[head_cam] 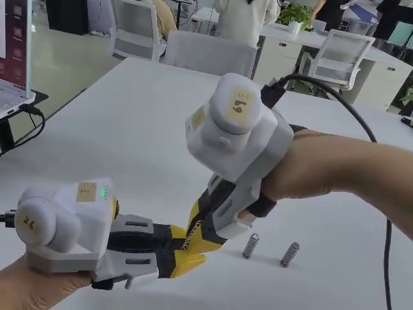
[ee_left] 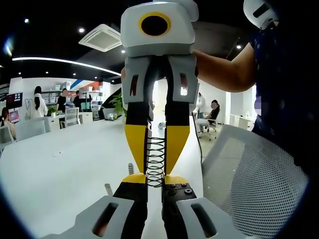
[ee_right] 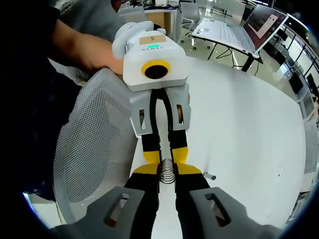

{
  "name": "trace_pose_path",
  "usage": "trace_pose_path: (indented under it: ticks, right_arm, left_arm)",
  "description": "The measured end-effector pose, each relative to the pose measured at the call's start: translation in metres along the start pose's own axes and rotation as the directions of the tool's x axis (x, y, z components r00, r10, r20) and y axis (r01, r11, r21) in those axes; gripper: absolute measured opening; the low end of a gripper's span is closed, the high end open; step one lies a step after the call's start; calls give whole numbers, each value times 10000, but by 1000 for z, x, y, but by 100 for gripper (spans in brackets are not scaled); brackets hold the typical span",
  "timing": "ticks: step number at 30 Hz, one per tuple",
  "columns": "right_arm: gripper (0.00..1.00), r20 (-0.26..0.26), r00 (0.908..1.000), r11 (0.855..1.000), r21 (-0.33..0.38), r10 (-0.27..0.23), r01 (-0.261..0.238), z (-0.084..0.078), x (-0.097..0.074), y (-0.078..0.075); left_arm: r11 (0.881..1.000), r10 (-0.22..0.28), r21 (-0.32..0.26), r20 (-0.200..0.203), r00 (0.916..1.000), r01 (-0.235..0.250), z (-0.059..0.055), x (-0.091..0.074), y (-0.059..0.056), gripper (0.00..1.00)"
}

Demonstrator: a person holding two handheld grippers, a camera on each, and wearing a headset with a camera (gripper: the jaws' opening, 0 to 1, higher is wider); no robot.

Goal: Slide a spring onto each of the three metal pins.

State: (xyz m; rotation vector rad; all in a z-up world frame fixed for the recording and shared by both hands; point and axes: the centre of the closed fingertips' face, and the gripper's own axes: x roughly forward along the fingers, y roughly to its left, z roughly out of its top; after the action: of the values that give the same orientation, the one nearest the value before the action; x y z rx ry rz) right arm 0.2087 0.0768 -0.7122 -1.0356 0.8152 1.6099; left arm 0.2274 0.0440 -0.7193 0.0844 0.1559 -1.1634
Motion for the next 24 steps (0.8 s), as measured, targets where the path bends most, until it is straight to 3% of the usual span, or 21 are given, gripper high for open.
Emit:
trace_pose_path:
  ticks: [14,24]
  right_arm:
    - [8,-106,9999,9999,-110,-93,92,-1,3,-4]
    - [8,-101,9996,9997,-79,-246,245,-3,-1,-7]
  left_arm:
    - [9998,129,-127,0,9999,-129,-4,1,5,4]
    - [9994,278,-203,-15,9996,-278,-5,1,7,15]
